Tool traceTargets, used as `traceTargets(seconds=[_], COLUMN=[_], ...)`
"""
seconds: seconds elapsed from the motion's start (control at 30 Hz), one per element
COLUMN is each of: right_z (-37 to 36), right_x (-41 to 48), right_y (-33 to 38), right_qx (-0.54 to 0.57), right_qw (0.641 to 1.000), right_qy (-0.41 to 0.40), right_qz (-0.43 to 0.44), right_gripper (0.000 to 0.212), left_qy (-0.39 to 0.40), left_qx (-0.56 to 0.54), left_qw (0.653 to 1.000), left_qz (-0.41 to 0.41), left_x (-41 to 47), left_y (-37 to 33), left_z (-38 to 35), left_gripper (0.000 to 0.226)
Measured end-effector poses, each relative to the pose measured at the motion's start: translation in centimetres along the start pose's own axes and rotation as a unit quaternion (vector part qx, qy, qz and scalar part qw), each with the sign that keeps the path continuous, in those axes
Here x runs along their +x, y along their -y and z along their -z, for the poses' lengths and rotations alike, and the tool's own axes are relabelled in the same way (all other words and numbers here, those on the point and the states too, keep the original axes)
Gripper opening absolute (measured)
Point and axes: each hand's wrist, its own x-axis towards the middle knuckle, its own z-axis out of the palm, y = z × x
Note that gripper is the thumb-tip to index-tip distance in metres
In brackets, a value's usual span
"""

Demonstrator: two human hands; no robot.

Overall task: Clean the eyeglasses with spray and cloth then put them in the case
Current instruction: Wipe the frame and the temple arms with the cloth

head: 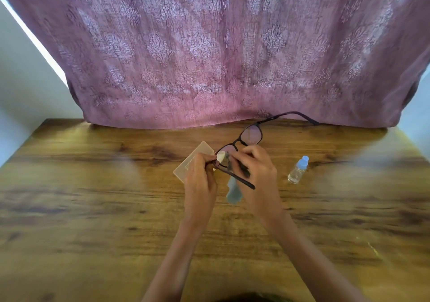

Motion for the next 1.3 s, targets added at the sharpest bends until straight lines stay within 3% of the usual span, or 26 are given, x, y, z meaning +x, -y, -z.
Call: traceTargets(seconds=[0.13, 0.23, 0.4, 0.57, 0.73, 0.93, 1.1, 1.3], right_z=[-0.5, -0.8, -1.1, -1.4, -1.5, -2.0, -1.9, -2.3], right_x=[-0.3, -0.9, 0.2, -0.6, 0.8, 0.4, 1.8, 1.0], right_y=[-0.6, -0.6, -1.3, -0.6, -1.2, -0.4, -0.7, 0.4], right_qx=[0.005, 0.016, -0.028, -0.003, -0.031, -0.005, -0.025, 0.006], right_qw=[1.000, 0.997, 1.000, 0.997, 0.999, 0.998, 0.999, 0.998], right_qy=[0.025, 0.070, -0.002, 0.068, 0.021, 0.066, 0.021, 0.057], right_qz=[0.009, 0.026, 0.001, 0.030, -0.015, 0.020, -0.030, -0.007], right_gripper=[0.019, 0.023, 0.017, 0.023, 0.018, 0.024, 0.014, 0.012], left_qy=[0.001, 0.001, 0.008, 0.006, 0.012, 0.011, 0.014, 0.013], left_qx=[0.008, 0.007, 0.007, -0.005, 0.001, -0.015, -0.013, -0.022], left_qw=[1.000, 1.000, 1.000, 1.000, 1.000, 1.000, 1.000, 0.999], left_qz=[-0.003, 0.003, 0.000, 0.009, 0.015, 0.021, 0.009, 0.032], left_x=[0.0, 0.1, 0.2, 0.2, 0.5, 0.9, 0.9, 1.1], left_y=[0.3, 0.6, 0.9, 1.2, 1.4, 1.7, 1.8, 2.0], left_z=[-0.2, -0.1, -0.3, -0.4, -0.4, -0.2, 0.1, 0.2], left_gripper=[0.023, 0.033, 0.034, 0.031, 0.037, 0.036, 0.037, 0.036])
